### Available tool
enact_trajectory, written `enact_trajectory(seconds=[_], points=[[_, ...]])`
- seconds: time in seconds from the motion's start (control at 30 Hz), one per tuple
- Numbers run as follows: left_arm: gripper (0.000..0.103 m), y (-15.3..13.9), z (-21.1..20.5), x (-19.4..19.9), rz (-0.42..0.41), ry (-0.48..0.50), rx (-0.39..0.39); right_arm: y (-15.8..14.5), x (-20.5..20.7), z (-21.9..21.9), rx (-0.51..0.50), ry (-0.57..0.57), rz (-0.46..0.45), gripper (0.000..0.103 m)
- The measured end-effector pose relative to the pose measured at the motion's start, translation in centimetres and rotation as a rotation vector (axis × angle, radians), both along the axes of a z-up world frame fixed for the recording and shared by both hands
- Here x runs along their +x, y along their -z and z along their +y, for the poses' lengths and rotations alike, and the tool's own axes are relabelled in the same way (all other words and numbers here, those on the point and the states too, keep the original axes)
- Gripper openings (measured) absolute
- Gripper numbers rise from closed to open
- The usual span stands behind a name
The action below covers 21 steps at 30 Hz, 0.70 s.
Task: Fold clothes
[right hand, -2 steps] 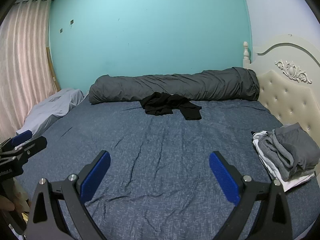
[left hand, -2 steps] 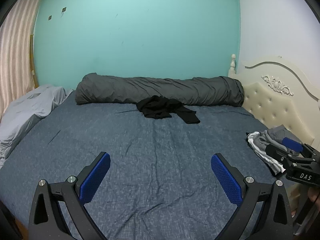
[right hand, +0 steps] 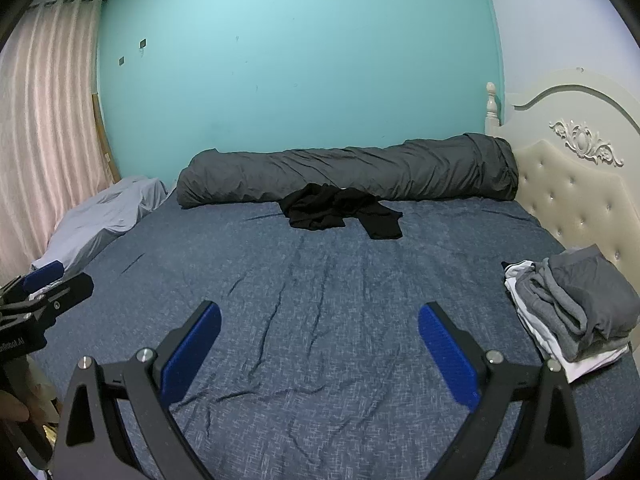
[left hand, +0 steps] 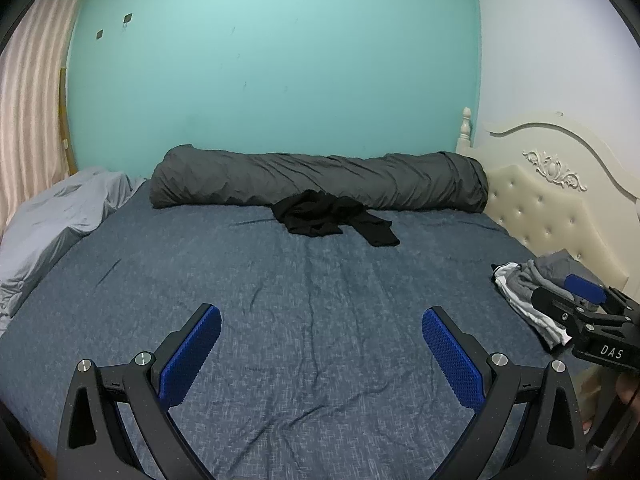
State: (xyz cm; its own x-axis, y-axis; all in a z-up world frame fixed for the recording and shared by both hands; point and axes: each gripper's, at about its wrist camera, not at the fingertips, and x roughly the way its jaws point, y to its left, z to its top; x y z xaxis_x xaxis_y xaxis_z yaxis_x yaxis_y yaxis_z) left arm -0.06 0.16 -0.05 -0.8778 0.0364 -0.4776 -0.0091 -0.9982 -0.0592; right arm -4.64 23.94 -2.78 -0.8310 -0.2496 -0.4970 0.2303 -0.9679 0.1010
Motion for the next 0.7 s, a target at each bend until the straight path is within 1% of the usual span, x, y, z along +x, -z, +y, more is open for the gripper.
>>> enact_trajectory(seconds=[0.17, 0.33, 0.7], points=[[0.103, 0.09, 0.31, -0.12, -0.004, 0.005, -0.002, -0.08, -0.48, 0.29, 0.005, 0.001, -0.001, 0.100], [0.103, 0.19, 0.62, -0.25, -0.008, 0.009, -0.004, -0.05, 0.15, 0.28, 0.008, 0.003, 0.006, 0.100], [0.103, 0.35, 0.74, -0.35, -0.009, 0.032, 0.004, 0.14, 0.15, 0.76, 0.000, -0.001, 0.009, 0.100]])
